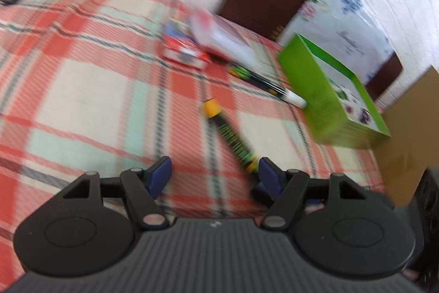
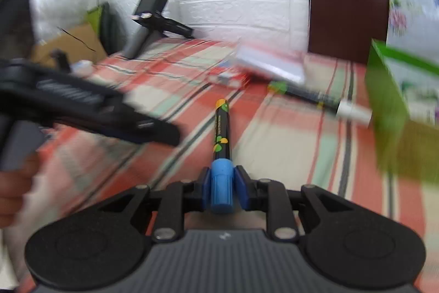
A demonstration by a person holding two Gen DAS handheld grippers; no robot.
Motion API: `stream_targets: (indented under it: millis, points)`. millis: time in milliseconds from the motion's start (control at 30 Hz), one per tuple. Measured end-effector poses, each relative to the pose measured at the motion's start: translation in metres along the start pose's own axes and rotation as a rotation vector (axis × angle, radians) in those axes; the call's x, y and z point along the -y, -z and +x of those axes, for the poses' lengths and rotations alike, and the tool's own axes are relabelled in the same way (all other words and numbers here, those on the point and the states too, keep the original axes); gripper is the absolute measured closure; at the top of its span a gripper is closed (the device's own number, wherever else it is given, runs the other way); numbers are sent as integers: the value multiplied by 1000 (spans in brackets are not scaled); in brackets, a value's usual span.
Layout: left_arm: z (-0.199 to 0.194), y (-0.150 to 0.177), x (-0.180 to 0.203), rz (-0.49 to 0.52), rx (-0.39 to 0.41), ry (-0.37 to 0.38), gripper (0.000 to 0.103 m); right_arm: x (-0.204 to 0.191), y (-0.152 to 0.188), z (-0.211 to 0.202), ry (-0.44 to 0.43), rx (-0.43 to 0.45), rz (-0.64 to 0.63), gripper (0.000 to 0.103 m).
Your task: Organize objects
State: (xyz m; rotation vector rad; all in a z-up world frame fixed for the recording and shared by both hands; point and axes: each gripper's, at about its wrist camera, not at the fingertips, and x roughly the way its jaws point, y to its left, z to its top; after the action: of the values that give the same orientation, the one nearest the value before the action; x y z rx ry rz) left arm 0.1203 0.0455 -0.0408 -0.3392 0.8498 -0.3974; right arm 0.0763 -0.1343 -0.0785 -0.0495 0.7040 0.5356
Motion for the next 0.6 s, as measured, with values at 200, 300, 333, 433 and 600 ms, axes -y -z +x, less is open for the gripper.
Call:
stream_targets:
  millis: [200,300,333,433,600]
  points:
    - [9,15,35,86,-35,-6,41,-6,18,-27,-114,-9,103,83]
    - [8,18,38,85,-43,-32,61,-6,23,-33,-100,-2,101,83]
    - [8,17,37,70,-52,-27,66,-5,25,-36,-98,2,115,83]
    - [9,18,36,-4,-97,44,70,0,29,-46,-92,31,127,83]
    - [12,25,56,-1,-125,102,44,3,35,-66,-103,104,115,83]
